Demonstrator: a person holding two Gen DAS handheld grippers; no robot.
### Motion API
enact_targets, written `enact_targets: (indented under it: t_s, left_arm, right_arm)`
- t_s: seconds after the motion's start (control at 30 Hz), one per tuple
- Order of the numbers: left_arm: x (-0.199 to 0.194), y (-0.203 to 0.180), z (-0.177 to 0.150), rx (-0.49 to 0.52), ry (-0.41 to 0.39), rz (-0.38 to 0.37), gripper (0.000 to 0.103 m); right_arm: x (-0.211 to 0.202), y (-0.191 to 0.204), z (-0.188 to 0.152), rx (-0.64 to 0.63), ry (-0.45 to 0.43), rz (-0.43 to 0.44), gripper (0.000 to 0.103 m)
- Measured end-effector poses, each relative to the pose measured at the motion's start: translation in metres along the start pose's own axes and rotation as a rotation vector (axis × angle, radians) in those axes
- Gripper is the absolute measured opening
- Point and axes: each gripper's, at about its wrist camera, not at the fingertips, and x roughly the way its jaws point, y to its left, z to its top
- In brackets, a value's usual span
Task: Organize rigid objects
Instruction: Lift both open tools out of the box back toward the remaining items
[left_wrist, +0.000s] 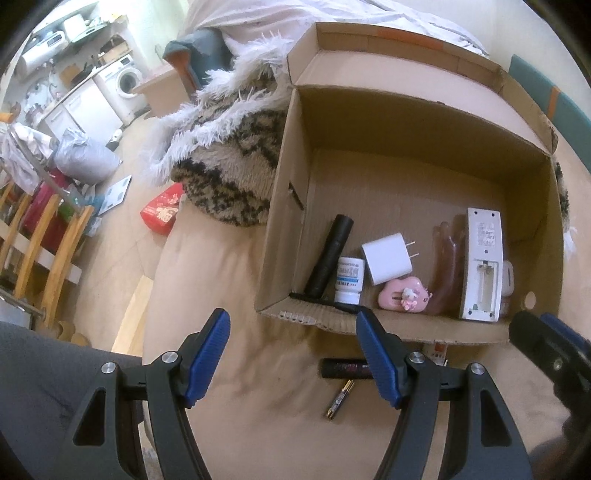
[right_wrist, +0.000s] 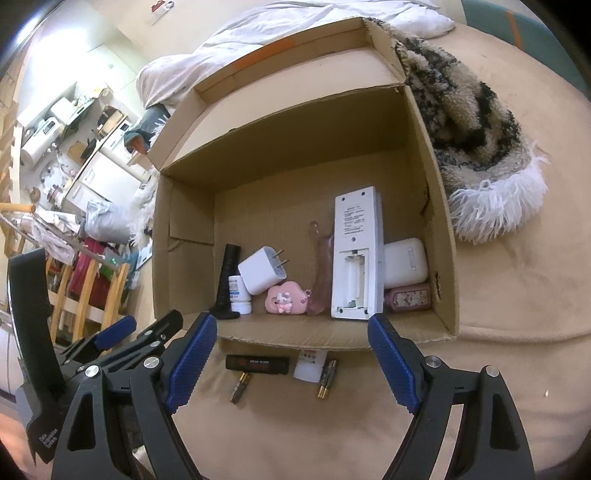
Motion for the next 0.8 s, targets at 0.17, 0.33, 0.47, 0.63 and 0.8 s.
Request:
enact_targets:
  t_s: [0.17,0.33,0.47,0.63,0.8]
  left_arm:
    - [0.002,0.000,-0.006,0.004,0.013,-0.010,0.068]
    - [0.005,-0.001,-0.005,0.015,0.017,-0.006,0.068]
    - [0.005,-0.001,-0.005,0.017,0.015,-0.005,0.068]
    - [0.007,-0.002,-0.009,0.022,0.026,-0.012,0.068]
    - [0.012,-0.009,-0.022,0.045,0.052,-0.040,0.068]
  right_arm:
    - [0.000,-0.001,0.001,0.017,0.008,0.006,0.089]
    - [0.001,-0.002,0.004,0.028,0.029,0.023,0.089]
    - [0.004,-0.004,0.006,0.035,0.045,0.031,0.089]
    - [0.006,-0.008,0.008,0.068,0.056,0.065,0.089]
    - [0.005,-0.011,0.004,0.075,0.066,0.056,0.089]
